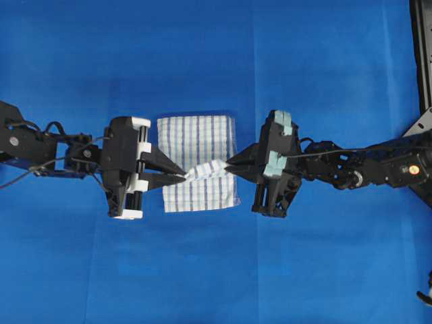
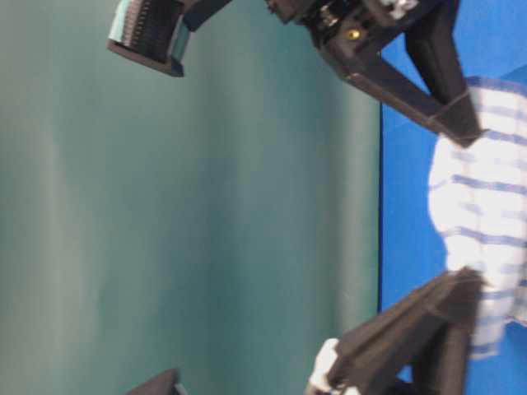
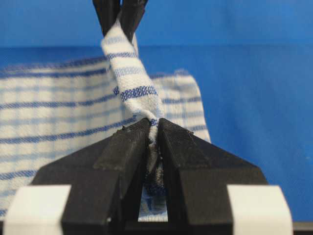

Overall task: Fold the blue towel.
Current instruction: 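Lift the far end and fold it toward the near end, then open both grippers to release the folded towel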

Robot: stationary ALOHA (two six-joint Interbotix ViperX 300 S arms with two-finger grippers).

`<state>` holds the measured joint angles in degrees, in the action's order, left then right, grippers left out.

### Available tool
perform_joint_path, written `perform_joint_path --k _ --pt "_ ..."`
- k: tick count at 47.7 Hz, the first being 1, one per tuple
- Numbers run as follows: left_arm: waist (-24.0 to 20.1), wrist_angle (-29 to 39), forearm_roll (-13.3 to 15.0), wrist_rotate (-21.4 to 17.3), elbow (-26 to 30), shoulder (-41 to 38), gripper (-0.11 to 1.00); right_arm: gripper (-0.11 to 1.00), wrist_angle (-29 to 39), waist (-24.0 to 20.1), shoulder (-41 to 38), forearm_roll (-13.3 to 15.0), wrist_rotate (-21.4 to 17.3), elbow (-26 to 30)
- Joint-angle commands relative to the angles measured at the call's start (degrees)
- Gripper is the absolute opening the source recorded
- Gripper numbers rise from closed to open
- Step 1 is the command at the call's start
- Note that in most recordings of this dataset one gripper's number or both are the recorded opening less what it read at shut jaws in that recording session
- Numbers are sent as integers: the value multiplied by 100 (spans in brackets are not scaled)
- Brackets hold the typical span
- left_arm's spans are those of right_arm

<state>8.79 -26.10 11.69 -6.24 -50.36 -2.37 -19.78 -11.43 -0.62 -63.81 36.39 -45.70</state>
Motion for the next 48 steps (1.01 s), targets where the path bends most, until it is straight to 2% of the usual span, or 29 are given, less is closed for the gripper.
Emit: perform_joint_path --k 1,17,23,28,31,33,36,41,44,48 --pt "62 -149 0 62 79 -132 6 -3 -44 -18 26 -35 9 97" --pt "114 -185 9 211 35 -360 6 -2 -18 -88 -132 -79 0 132" --pt "123 -185 0 211 9 -352 6 3 18 -88 -141 -149 0 141" --pt "123 -167 9 220 0 -343 7 16 18 -97 -141 -246 0 141" --pt "141 -167 9 229 18 -343 7 29 18 -105 -141 -308 0 141" --pt "158 -167 9 237 26 -334 9 42 18 -114 -141 -308 0 132" --pt "211 -158 0 229 35 -290 24 60 18 -123 -132 -316 9 132" --pt "308 -149 9 246 35 -202 56 85 -18 -141 -44 -299 35 105" --pt "360 -132 9 255 26 -97 74 90 -9 -132 62 -281 70 97" --pt "369 0 0 272 -18 158 90 88 -9 -141 281 -229 123 62"
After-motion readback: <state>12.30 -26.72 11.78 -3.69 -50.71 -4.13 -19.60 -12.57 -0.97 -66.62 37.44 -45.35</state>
